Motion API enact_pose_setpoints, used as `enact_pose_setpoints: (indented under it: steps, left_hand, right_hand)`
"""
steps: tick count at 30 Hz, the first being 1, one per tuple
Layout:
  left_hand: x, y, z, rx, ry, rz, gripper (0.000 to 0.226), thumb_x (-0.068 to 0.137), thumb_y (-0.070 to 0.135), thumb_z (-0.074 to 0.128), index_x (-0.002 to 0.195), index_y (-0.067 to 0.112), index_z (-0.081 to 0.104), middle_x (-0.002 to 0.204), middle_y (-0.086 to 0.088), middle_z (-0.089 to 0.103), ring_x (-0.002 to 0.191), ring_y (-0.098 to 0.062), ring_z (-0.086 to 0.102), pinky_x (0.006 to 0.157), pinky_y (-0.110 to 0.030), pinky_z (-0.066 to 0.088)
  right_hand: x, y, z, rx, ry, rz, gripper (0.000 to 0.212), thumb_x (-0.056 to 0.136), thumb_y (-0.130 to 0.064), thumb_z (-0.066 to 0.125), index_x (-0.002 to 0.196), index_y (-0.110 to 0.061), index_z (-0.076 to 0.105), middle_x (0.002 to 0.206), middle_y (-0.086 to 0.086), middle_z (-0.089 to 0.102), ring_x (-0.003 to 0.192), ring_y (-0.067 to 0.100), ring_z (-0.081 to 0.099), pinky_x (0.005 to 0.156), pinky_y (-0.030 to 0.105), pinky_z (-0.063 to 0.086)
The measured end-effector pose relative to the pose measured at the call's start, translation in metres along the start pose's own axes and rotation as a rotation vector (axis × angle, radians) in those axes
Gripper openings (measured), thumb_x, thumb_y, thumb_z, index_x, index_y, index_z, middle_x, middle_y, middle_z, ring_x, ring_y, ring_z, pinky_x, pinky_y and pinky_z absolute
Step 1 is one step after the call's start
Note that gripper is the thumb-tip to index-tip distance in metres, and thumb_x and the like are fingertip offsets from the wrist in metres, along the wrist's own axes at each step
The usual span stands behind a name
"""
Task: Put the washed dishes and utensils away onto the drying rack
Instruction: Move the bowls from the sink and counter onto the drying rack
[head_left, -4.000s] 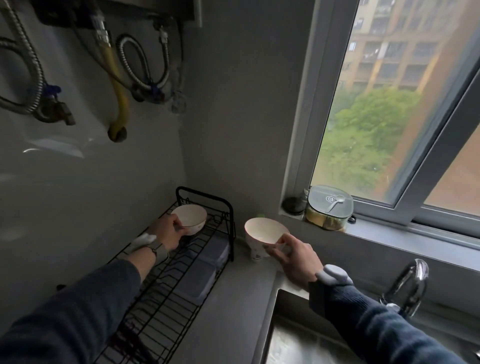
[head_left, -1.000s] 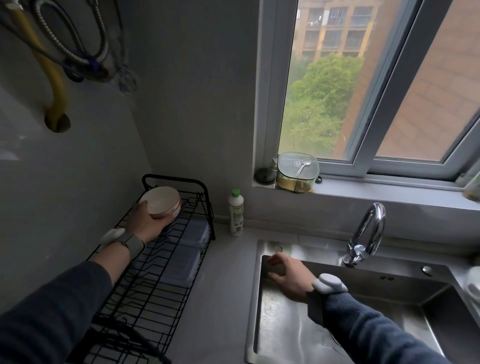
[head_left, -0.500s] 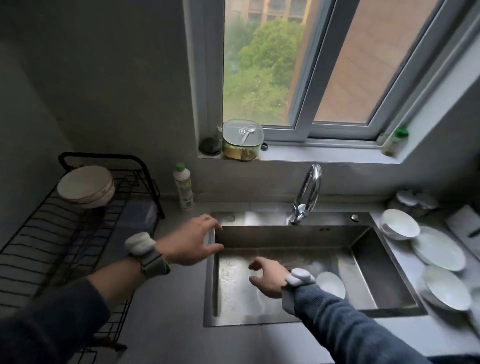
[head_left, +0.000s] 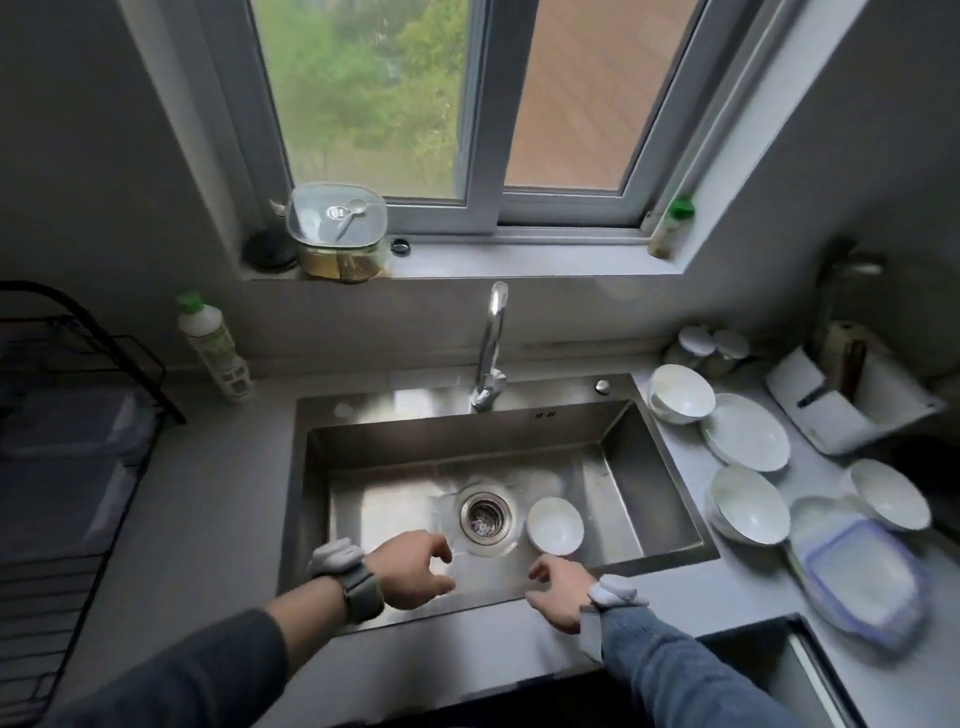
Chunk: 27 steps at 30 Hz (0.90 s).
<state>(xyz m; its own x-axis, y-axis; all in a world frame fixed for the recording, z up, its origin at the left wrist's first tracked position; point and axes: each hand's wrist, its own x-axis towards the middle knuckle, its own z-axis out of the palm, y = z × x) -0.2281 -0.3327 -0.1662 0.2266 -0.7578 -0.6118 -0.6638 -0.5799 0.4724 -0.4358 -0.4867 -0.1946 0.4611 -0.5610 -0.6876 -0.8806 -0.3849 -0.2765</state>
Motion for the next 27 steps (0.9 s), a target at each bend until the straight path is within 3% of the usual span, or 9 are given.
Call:
enact_pose_setpoints:
  steps: [9,15,19,23,27]
  left_hand:
    - [0.081,0.116,0.022,-0.095,0.018,-0.09,0.042,0.093,0.04,0.064,0.132,0.024,0.061,0.138,0.007,0.061,0.123,-0.015,0.059,0.094,-0.021,0.041]
    - [0.134,0.178,0.05,-0.201,0.028,-0.177,0.038,0.09,0.039,0.068,0.124,0.024,0.067,0.128,0.005,0.068,0.119,-0.016,0.061,0.101,-0.025,0.045]
    - [0.157,0.188,0.061,-0.225,0.038,-0.267,0.037,0.087,0.033,0.07,0.122,0.021,0.069,0.126,0.001,0.069,0.118,-0.018,0.063,0.1,-0.025,0.047]
    - [0.177,0.183,0.071,-0.224,0.032,-0.358,0.042,0.083,0.033,0.07,0.123,0.021,0.066,0.127,0.0,0.067,0.118,-0.02,0.061,0.1,-0.027,0.048]
    - [0.195,0.168,0.077,-0.249,0.056,-0.449,0.052,0.08,0.034,0.069,0.13,0.021,0.06,0.131,-0.002,0.065,0.119,-0.022,0.061,0.097,-0.027,0.046]
  right_hand:
    - [0.031,0.116,-0.084,0.093,0.063,-0.011,0.032,0.088,-0.031,0.059,0.12,-0.03,0.06,0.119,-0.01,0.066,0.107,0.014,0.065,0.092,0.026,0.048]
    - [0.041,0.199,-0.135,0.14,0.163,0.001,0.019,0.089,-0.026,0.057,0.104,-0.037,0.059,0.102,-0.014,0.068,0.096,0.013,0.067,0.089,0.028,0.052]
    - [0.04,0.217,-0.166,0.163,0.312,-0.045,0.018,0.092,-0.025,0.054,0.102,-0.034,0.066,0.097,-0.012,0.072,0.086,0.016,0.066,0.076,0.027,0.051]
    - [0.048,0.227,-0.189,0.193,0.455,-0.106,0.015,0.09,-0.025,0.055,0.101,-0.033,0.061,0.095,-0.016,0.067,0.08,0.017,0.063,0.071,0.029,0.048]
    - [0.066,0.242,-0.208,0.164,0.627,-0.144,0.032,0.083,-0.014,0.062,0.113,-0.025,0.061,0.112,-0.008,0.062,0.101,0.021,0.058,0.083,0.032,0.046]
